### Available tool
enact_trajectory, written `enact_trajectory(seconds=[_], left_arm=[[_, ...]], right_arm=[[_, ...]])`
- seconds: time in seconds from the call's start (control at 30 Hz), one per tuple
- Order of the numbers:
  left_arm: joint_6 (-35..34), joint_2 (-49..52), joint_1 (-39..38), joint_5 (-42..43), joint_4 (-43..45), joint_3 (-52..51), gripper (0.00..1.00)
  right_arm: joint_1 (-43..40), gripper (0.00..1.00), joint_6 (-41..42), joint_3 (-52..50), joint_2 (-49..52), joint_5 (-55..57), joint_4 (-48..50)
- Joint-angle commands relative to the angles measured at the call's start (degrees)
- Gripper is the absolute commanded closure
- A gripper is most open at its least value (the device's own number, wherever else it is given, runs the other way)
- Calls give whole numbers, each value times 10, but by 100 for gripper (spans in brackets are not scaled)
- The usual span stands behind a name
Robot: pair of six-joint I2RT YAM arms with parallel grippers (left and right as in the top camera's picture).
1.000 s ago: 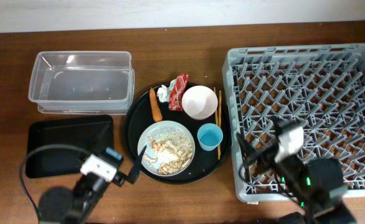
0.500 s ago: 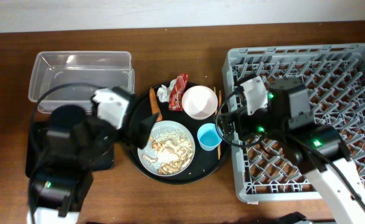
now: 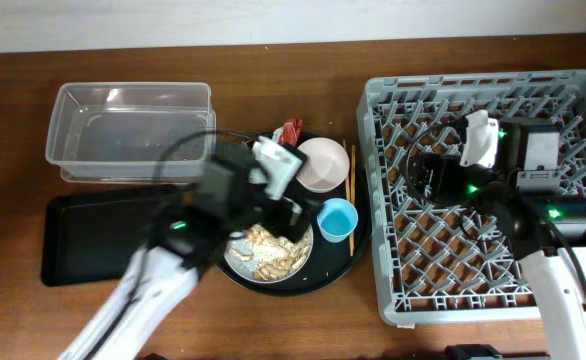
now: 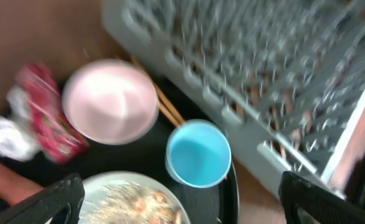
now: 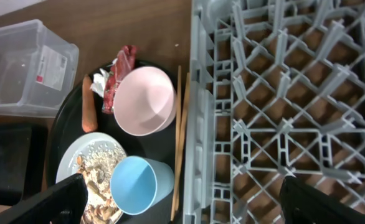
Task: Sort waste into correct bins and load items into the dishwasher rack
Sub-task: 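Reach the left gripper down to the blue cup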
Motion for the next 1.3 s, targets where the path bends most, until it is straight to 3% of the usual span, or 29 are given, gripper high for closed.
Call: enact_trajectory(seconds=[0.0,0.27,0.37,0.43,0.47,0.63,0.83,0.93,1.13,1.27], left_arm=[[-26,88,-43,-79,2,21,1],[-26,156,-43,-53,72,29,1],[-26,170,-43,-53,86,29,11],[-26,181,-43,-53,85,28,11],[-26,188,-45,-53,84,28,16],[-26,224,-64,-54,81,28,23],[-26,251,-70,-88,80,28,38],[-26,257,-71,-88,81,28,52],[-26,254,-70,-88,79,35,96],[-26,225,-70,-88,37,77,99]], right_arm=[[-6,2,7,12,-3,-5,-14],[-6,2,7,12,15,-5,-31],[-5,2,7,12,30,-6,-43],[-5,2,7,12,40,-6,-48],[-5,2,7,12,47,-6,-51],[-5,2,7,12,65,-6,-60],[-5,2,7,12,66,-8,-62],[-5,2,7,12,66,-8,-64],[-5,2,7,12,66,-8,-68],[-5,2,7,12,66,-8,-68]])
